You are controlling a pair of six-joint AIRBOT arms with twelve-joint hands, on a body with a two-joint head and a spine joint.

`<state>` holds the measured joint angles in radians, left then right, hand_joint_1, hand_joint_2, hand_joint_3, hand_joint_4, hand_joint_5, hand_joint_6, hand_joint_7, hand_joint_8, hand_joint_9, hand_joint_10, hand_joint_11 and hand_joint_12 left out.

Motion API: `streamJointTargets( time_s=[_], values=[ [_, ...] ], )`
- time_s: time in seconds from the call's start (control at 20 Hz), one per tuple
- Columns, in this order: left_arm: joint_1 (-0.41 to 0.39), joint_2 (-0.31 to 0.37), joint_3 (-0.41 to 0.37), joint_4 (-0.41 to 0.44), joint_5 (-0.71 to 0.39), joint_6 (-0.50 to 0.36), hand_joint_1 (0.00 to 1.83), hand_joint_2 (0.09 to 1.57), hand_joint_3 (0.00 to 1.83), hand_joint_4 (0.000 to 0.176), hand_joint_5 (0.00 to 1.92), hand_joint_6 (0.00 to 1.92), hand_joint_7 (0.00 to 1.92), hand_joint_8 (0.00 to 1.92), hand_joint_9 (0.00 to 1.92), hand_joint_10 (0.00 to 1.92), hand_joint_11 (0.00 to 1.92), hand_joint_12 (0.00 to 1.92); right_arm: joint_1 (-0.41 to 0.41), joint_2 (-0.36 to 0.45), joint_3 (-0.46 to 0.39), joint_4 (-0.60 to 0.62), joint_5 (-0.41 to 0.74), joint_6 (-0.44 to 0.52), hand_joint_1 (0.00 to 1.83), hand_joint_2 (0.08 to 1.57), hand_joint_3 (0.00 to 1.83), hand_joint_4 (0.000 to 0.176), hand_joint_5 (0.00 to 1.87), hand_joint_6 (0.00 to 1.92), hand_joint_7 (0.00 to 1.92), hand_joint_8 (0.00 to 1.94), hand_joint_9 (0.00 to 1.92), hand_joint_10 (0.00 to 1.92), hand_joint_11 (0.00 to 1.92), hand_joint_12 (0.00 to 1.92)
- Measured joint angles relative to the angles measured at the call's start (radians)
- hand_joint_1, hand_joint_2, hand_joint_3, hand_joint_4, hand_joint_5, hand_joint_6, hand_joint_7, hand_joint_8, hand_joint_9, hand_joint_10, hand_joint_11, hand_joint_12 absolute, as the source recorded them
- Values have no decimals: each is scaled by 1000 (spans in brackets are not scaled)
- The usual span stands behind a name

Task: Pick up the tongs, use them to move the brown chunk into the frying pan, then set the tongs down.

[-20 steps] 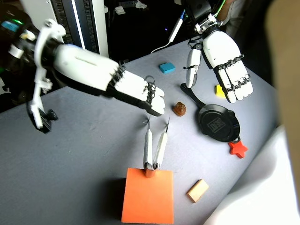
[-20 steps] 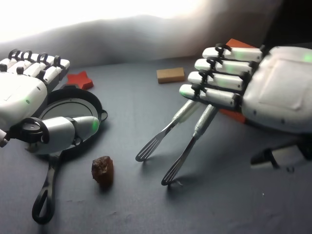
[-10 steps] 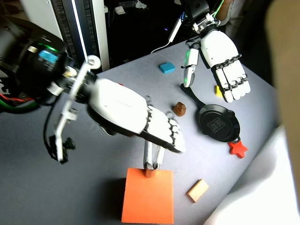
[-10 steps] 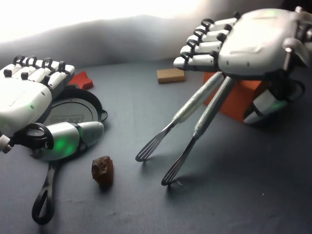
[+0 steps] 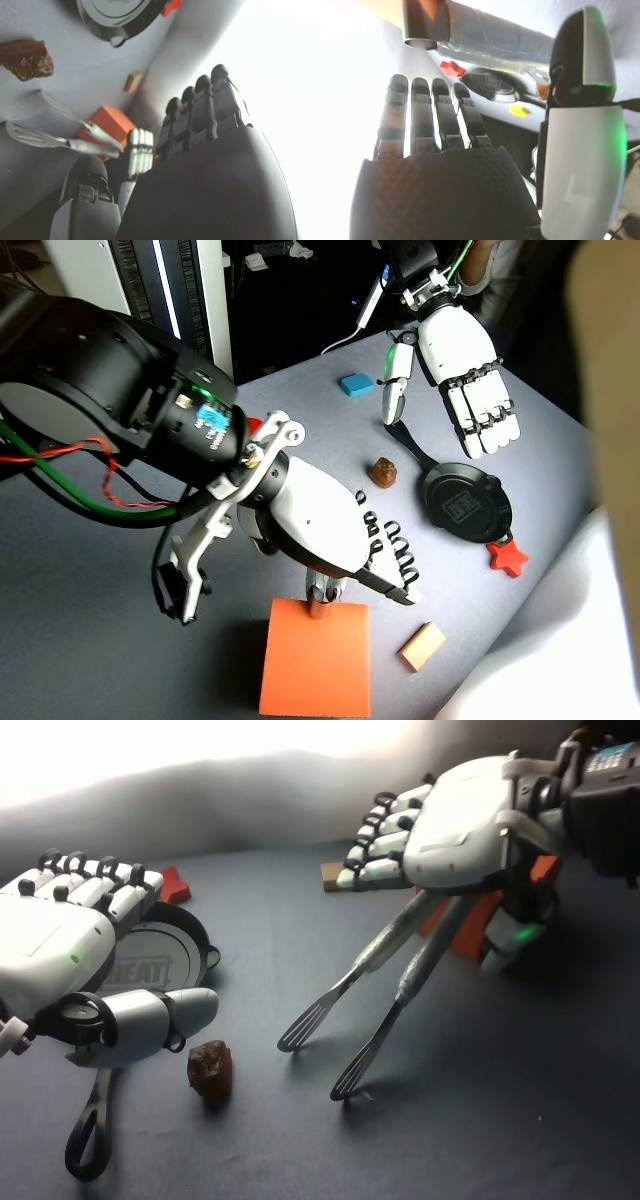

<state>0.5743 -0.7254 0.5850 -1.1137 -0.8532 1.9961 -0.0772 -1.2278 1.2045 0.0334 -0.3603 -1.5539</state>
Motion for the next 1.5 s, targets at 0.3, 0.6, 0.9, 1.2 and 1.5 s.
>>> streamJointTargets(
  time_s=[0.3,0.6,0.9,1.2,1.5],
  values=[
    [0,0,0,-1,-9,-3,0,1168,0,0,2,1,12,2,9,3,27,33,-39,-87,72,-44,-8,1,986,835,0,0,0,0,0,0,0,0,0,0],
    [2,1,0,-1,-8,-3,0,1176,1,0,0,0,3,1,0,0,0,73,-55,-129,123,-61,-1,5,975,814,0,0,0,0,14,5,0,0,3,2],
    [33,25,-23,-17,-8,-3,0,1186,4,0,0,0,16,1,8,3,0,97,-90,-144,136,-75,12,7,967,795,0,0,2,1,23,7,20,8,30,17],
    [52,45,-36,-101,-32,5,0,1184,1,0,2,0,23,1,23,4,0,147,-100,-168,154,-87,24,7,951,810,0,0,25,0,56,1,45,4,0,166],
    [52,50,-35,-106,-42,-19,0,1191,1,0,12,3,31,3,30,6,0,178,-116,-171,155,-109,43,8,981,843,4,0,186,32,243,20,232,40,0,729]
  ],
)
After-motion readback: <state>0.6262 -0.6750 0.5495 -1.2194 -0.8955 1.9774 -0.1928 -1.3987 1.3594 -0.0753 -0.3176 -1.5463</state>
